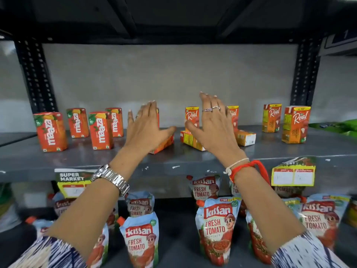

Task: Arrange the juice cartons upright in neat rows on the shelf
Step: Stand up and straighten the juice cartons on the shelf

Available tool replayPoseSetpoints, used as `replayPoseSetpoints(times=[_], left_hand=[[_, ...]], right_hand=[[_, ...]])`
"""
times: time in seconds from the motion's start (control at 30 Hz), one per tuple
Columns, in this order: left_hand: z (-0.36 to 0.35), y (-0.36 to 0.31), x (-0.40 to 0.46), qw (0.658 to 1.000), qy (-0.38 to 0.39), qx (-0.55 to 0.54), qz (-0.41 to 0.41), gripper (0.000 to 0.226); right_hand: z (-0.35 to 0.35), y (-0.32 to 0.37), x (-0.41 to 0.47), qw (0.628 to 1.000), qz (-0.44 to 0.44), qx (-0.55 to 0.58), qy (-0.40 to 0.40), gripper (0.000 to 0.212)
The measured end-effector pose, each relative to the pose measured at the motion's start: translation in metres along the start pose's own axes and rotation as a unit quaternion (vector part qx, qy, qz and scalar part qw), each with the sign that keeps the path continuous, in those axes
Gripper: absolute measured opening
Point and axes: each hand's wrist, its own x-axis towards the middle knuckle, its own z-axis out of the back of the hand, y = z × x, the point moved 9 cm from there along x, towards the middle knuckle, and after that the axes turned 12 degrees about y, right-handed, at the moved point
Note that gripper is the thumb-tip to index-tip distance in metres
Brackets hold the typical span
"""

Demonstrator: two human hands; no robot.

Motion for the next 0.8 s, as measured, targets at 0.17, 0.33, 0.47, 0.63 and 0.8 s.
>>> replayPoseSetpoints(times=[0.17,0.33,0.47,0.63,0.8], left_hand=[[-0.027,0.029,-0.019,0.984,0.133,-0.087,0.080,0.071],[-0.034,0.038,-0.033,0.976,0.142,-0.149,0.077,0.030],[-0.030,0.042,-0.028,0.975,0.114,-0.161,0.103,0.040],[-0.029,0.042,-0.014,0.977,0.110,-0.130,0.130,0.050],[-0.034,0.047,-0.014,0.976,0.095,-0.144,0.136,0.055]], right_hand=[[-0.034,-0.006,-0.004,0.994,-0.067,-0.020,0.088,0.074],[-0.056,-0.024,-0.006,0.986,-0.123,-0.013,0.110,0.065],[-0.060,-0.029,-0.005,0.981,-0.138,0.001,0.133,0.058],[-0.058,-0.035,-0.005,0.971,-0.178,0.045,0.152,0.058],[-0.057,-0.039,-0.011,0.972,-0.187,0.098,0.108,0.044]])
